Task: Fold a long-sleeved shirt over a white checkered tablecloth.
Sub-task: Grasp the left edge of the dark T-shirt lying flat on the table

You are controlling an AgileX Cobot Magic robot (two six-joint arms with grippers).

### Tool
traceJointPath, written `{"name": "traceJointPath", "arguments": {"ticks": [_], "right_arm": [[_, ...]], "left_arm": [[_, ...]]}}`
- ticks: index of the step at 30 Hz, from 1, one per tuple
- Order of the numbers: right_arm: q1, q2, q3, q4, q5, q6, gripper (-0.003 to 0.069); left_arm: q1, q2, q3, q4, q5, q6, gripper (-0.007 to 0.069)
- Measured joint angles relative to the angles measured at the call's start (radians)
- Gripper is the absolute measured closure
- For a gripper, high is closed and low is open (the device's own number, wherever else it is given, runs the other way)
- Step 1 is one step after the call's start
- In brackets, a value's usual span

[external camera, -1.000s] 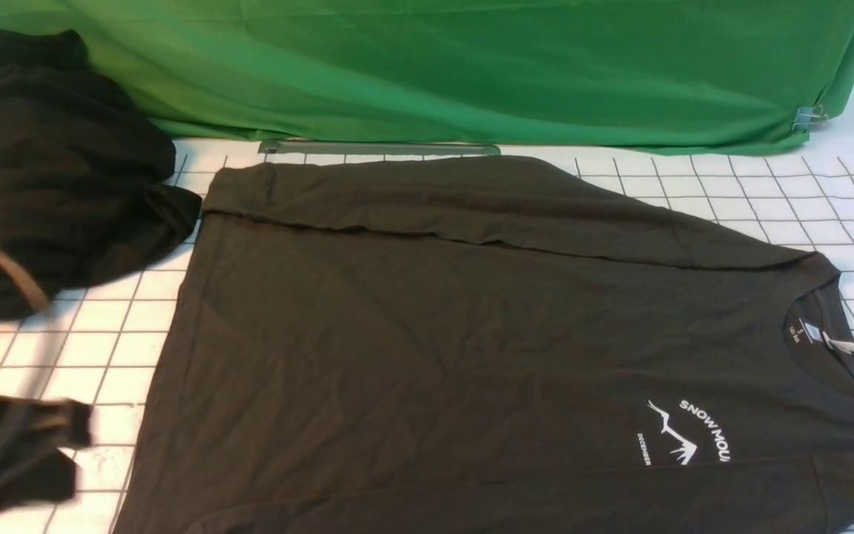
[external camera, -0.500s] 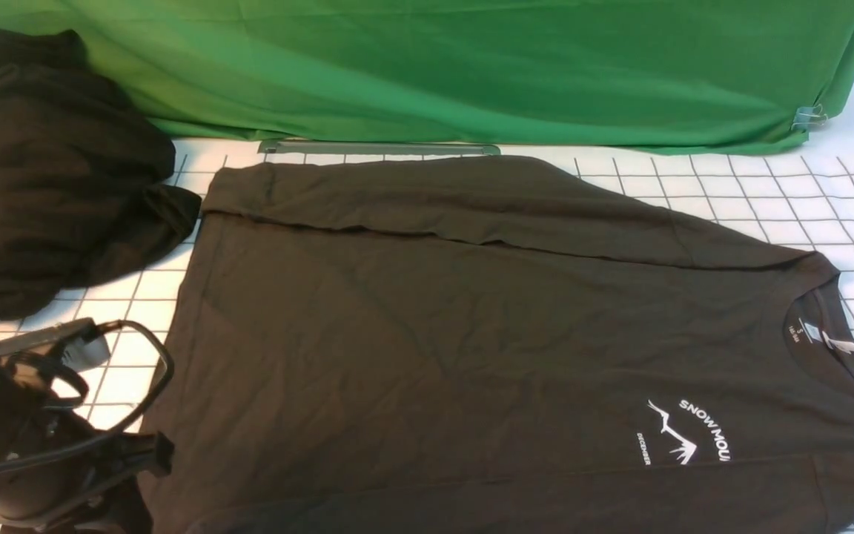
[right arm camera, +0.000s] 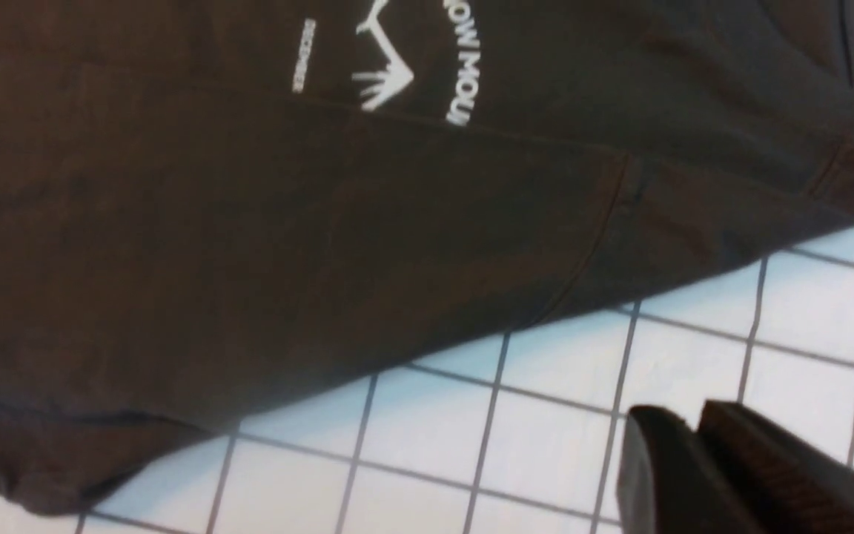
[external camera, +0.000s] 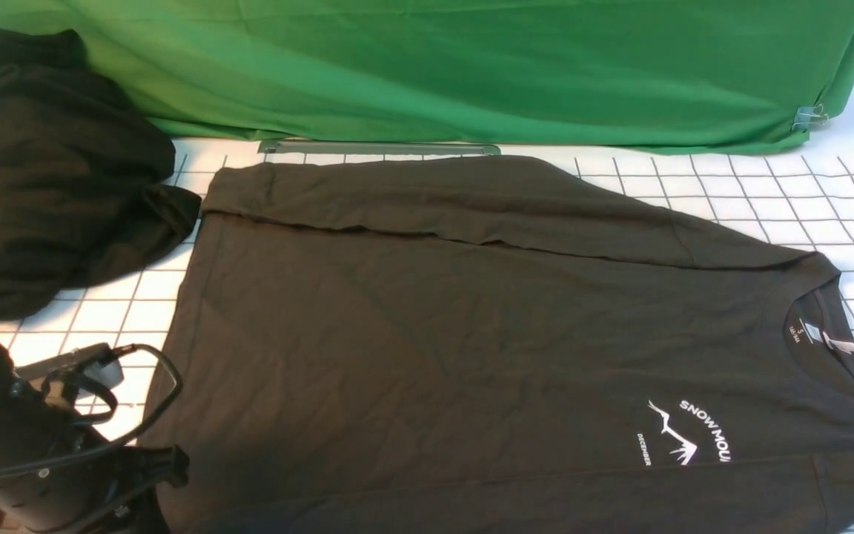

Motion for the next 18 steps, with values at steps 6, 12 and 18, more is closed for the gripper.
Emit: {"name": "traceJointPath", "arguments": {"ticks": [6,12,18], "right_arm": [[0.000,0.000,0.000,0.000,-0.006,-0.002,0.0576],[0.000,0.000,0.000,0.000,-0.008,-0.002,0.0559],[0.000,0.000,0.000,0.000,-0.009,-0.002,0.0547]], "left_arm": [[0.000,0.000,0.000,0.000,-0.021,0.000,0.0344],[0.000,0.028,0.003,-0.004,0.015,0.020,0.0363],[0.000,0.040,0.003,-0.008,0.008,0.028,0.0519]]}}
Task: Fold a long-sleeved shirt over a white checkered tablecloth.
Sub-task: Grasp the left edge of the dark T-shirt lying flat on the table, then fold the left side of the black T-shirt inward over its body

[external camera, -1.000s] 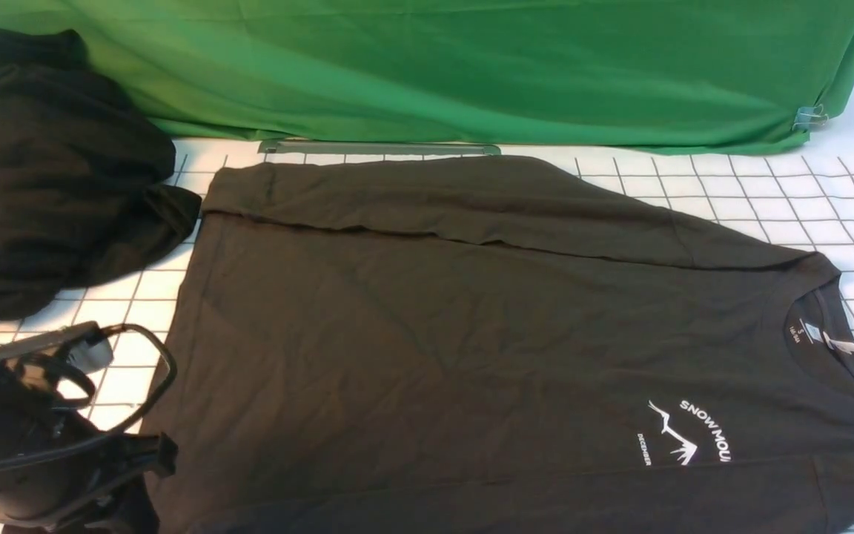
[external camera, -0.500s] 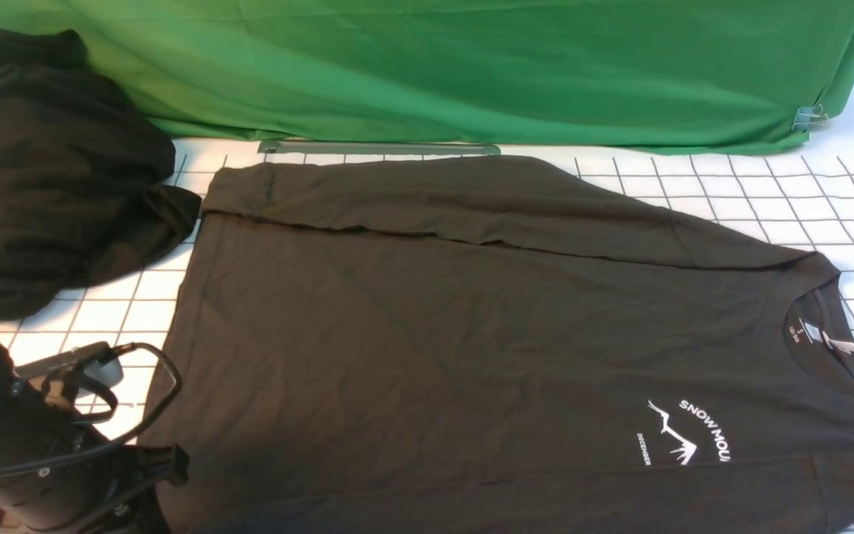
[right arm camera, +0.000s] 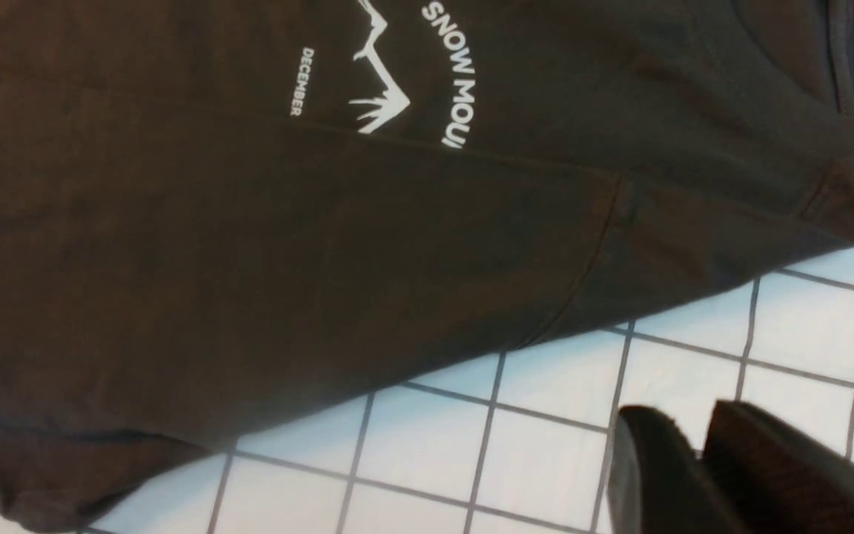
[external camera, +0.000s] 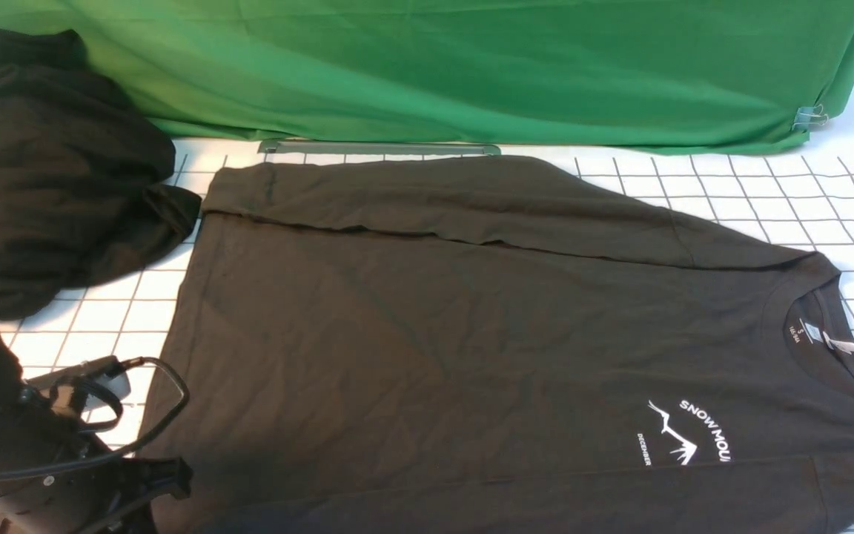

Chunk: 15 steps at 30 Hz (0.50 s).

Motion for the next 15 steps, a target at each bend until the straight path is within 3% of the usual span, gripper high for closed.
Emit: {"name": "traceJointPath", "arguments": {"ticks": [4,9,15], "right_arm": [[0.000,0.000,0.000,0.000,0.000,0.000,0.0540],[0.000,0.000,0.000,0.000,0.000,0.000,0.0535],[0.000,0.000,0.000,0.000,0.000,0.000,0.0526]], "left_arm": [[0.000,-0.007,0.000,-0.002,0.001,0.008,0.0608],[0.000,-0.078,-0.036,-0.003,0.059,0.009,0.0609],[0.000,-0.201,-0.296,0.014,0.226,-0.052,0.0609]]}}
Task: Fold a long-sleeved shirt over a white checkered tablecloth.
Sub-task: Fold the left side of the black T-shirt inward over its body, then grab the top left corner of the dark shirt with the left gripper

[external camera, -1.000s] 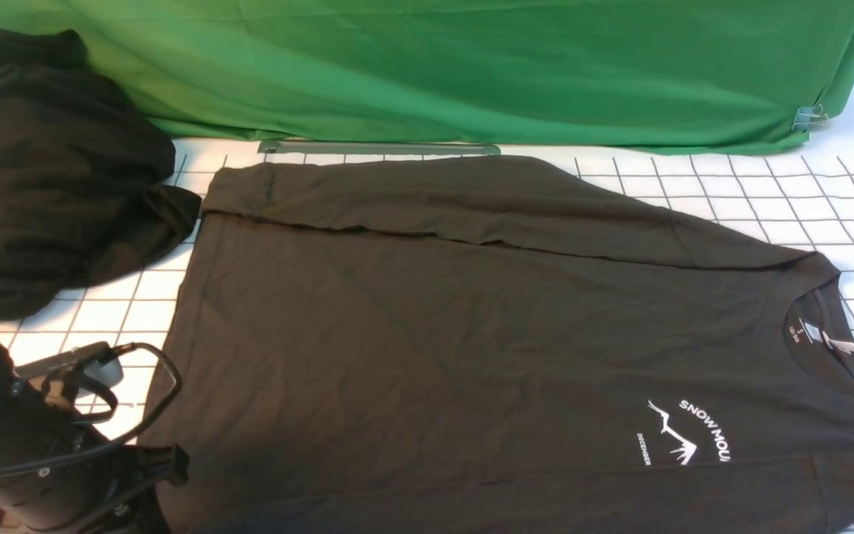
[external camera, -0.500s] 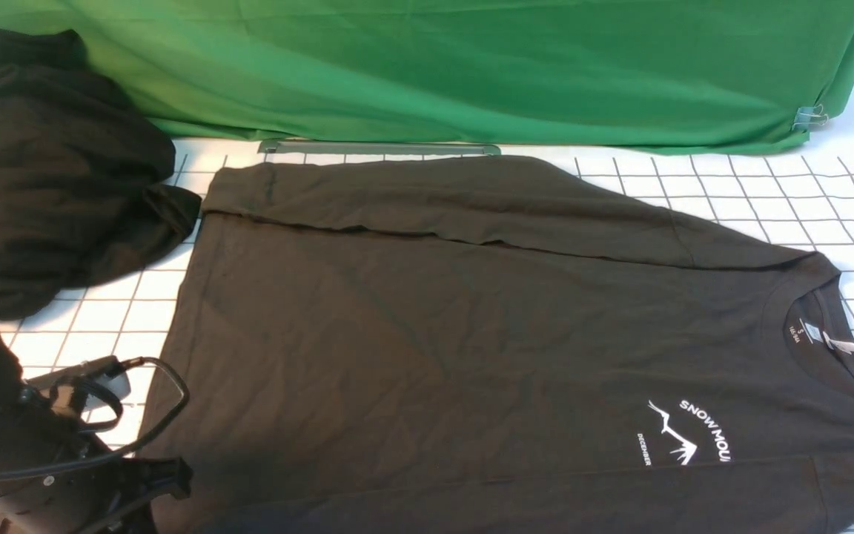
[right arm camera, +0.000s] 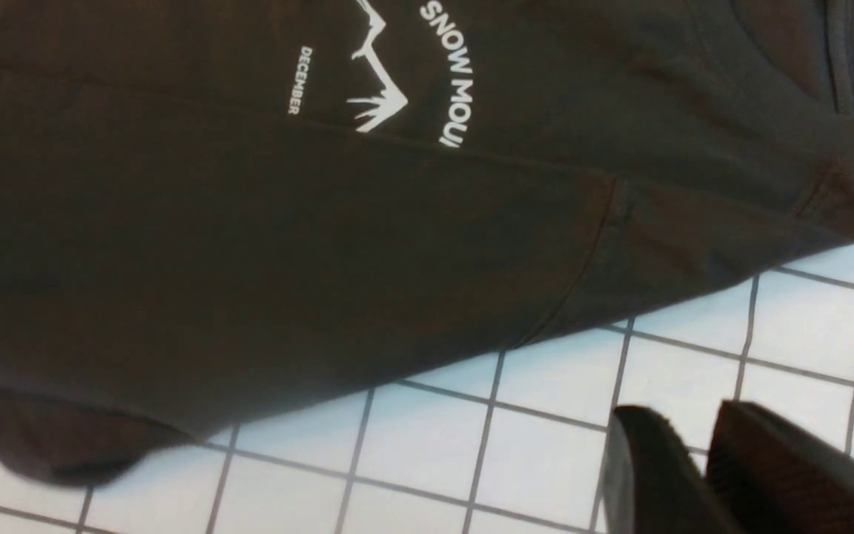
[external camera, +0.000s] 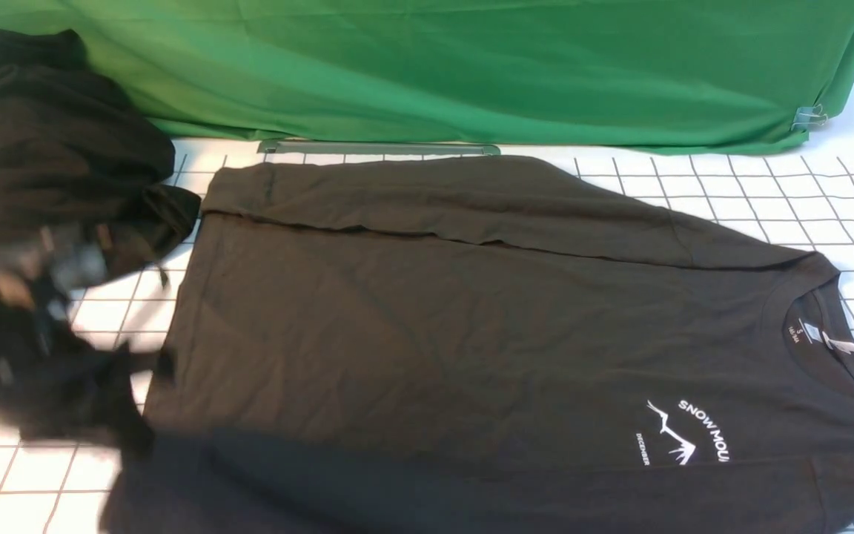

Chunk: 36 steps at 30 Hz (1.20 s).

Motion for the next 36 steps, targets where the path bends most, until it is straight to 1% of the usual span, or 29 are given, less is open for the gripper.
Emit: {"name": "traceJointPath", "arguments": {"ticks": [4,8,14,18,21,23,26,30,32,35,36], "right_arm": [[0.000,0.000,0.000,0.000,0.000,0.002,0.0519],[0.000,0.000,0.000,0.000,0.000,0.006,0.0513],[0.000,0.000,0.000,0.000,0.000,0.014,0.0511],[0.000,0.000,0.000,0.000,0.000,0.021,0.0503],[0.000,0.000,0.000,0.000,0.000,0.022,0.0500],[0.000,0.000,0.000,0.000,0.000,0.022,0.0498],[0.000,0.000,0.000,0.000,0.000,0.022,0.0494],[0.000,0.000,0.000,0.001,0.000,0.022,0.0491],[0.000,0.000,0.000,0.001,0.000,0.024,0.0491],[0.000,0.000,0.000,0.001,0.000,0.028,0.0490],[0.000,0.000,0.000,0.001,0.000,0.034,0.0490]], "left_arm": [[0.000,0.019,-0.193,0.026,0.081,-0.025,0.0609],[0.000,0.101,-0.305,0.052,0.079,-0.052,0.0609],[0.000,0.266,-0.342,0.059,-0.018,-0.056,0.0609],[0.000,0.413,-0.343,0.062,-0.116,-0.057,0.0609],[0.000,0.467,-0.344,0.063,-0.158,-0.057,0.0606],[0.000,0.522,-0.344,0.079,-0.200,-0.057,0.0574],[0.000,0.553,-0.366,0.122,-0.222,-0.082,0.0495],[0.000,0.573,-0.458,0.192,-0.213,-0.161,0.0348],[0.000,0.586,-0.529,0.206,-0.198,-0.180,0.0279],[0.000,0.626,-0.654,0.199,-0.162,-0.186,0.0220],[0.000,0.649,-0.689,0.188,-0.144,-0.187,0.0213]]}}
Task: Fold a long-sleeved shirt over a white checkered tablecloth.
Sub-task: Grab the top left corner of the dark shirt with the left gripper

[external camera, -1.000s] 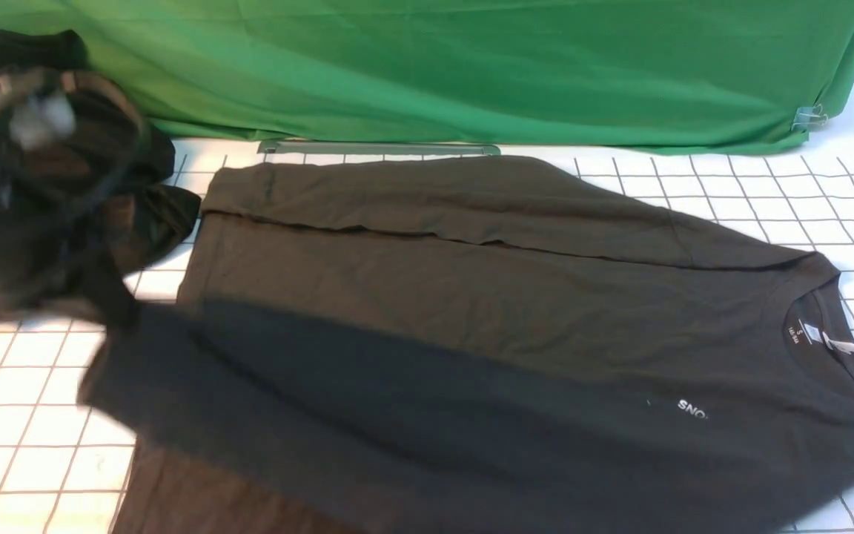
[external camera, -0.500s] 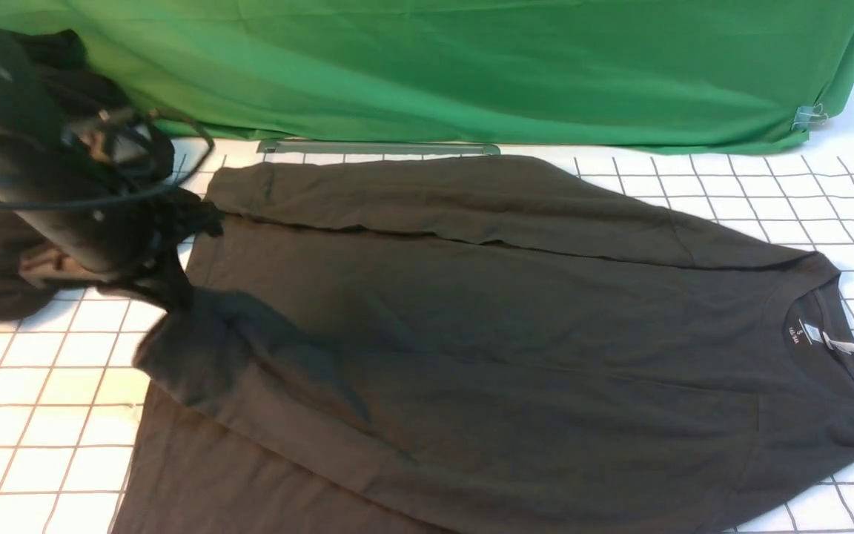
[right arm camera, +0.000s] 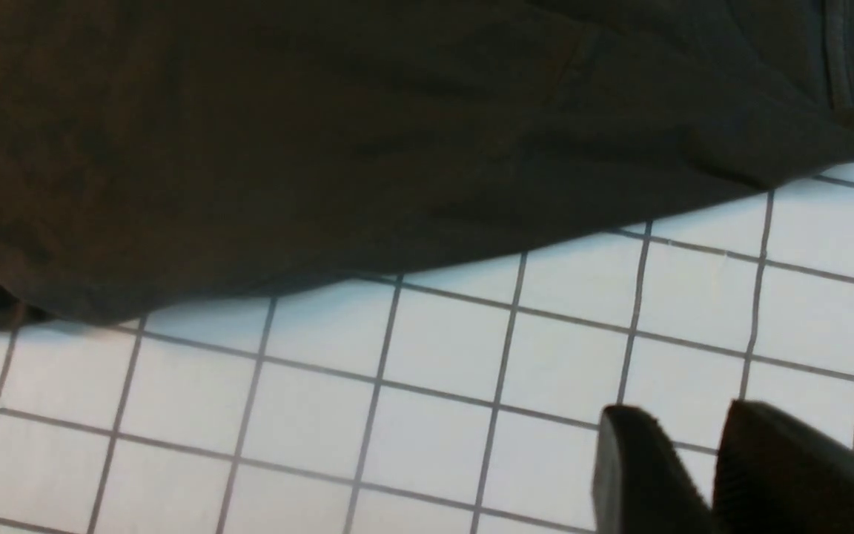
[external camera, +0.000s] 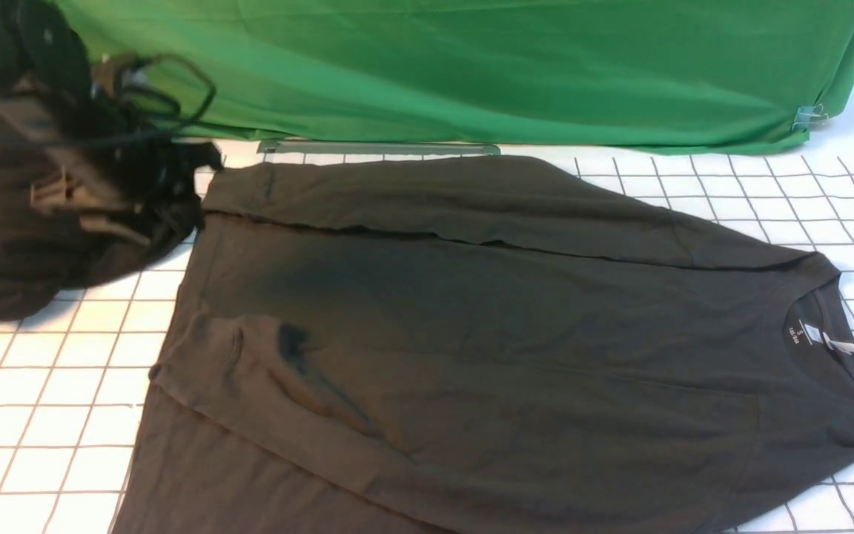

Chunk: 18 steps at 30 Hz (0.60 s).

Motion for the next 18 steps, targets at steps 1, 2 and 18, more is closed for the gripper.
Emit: {"name": "traceJointPath", "arguments": {"ticks": [1,2,18], "right_arm": [[0.000,0.000,0.000,0.000,-0.001,0.009,0.0490],[0.000,0.000,0.000,0.000,-0.001,0.013,0.0490],[0.000,0.000,0.000,0.000,-0.004,0.066,0.0472]], "left_arm": [[0.000,0.028,-0.052,-0.014,0.019,0.000,0.0209],[0.000,0.034,-0.061,-0.017,0.023,0.000,0.0209],[0.001,0.463,-0.522,-0.136,0.115,-0.132,0.0295]]}}
